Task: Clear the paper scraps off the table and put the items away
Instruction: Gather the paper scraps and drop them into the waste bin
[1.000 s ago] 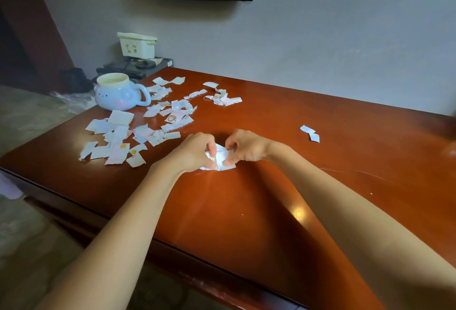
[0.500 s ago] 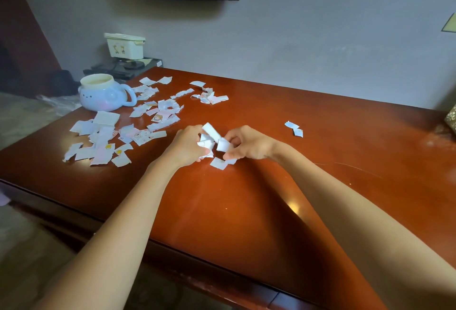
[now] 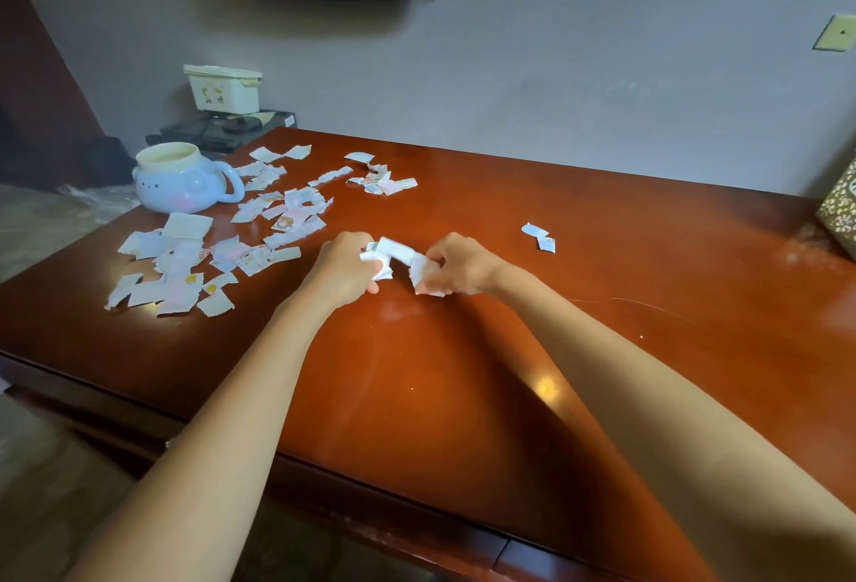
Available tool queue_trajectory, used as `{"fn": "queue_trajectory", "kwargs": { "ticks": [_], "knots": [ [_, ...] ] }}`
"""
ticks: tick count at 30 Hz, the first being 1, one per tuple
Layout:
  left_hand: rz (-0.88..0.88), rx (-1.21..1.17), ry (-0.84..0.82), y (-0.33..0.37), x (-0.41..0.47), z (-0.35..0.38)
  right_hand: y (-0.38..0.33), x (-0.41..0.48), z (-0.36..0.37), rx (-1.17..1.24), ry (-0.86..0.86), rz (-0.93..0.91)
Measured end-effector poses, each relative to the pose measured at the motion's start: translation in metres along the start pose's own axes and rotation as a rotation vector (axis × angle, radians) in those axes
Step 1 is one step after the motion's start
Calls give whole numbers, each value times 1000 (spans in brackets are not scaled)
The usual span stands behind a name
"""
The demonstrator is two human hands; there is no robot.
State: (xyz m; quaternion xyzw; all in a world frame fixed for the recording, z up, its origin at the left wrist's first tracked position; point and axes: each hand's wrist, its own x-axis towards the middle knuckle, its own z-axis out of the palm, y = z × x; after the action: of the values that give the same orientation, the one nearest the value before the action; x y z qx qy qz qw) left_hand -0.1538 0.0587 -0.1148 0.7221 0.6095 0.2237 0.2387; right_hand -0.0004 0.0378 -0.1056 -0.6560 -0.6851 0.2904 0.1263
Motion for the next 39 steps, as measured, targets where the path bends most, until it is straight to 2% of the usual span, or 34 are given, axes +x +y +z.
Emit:
{"fn": "queue_trajectory", "kwargs": {
  "ticks": [8, 11, 17, 27, 33, 39],
  "knots": [
    [94, -18, -101, 55, 22, 38, 70, -7, -52, 111, 256, 182],
    [130, -2, -155, 75, 34, 55, 96, -2, -65, 125, 294, 259],
    [153, 7, -203, 104, 57, 75, 120, 15, -80, 87, 236, 362],
    [140, 15, -187, 107, 80, 83, 118, 24, -92, 23, 82, 285],
    [133, 7, -182, 103, 84, 80, 115, 27, -97, 29, 161, 195],
    [136, -11, -179, 103, 86, 78, 111, 39, -91, 58, 81, 265]
  ]
}}
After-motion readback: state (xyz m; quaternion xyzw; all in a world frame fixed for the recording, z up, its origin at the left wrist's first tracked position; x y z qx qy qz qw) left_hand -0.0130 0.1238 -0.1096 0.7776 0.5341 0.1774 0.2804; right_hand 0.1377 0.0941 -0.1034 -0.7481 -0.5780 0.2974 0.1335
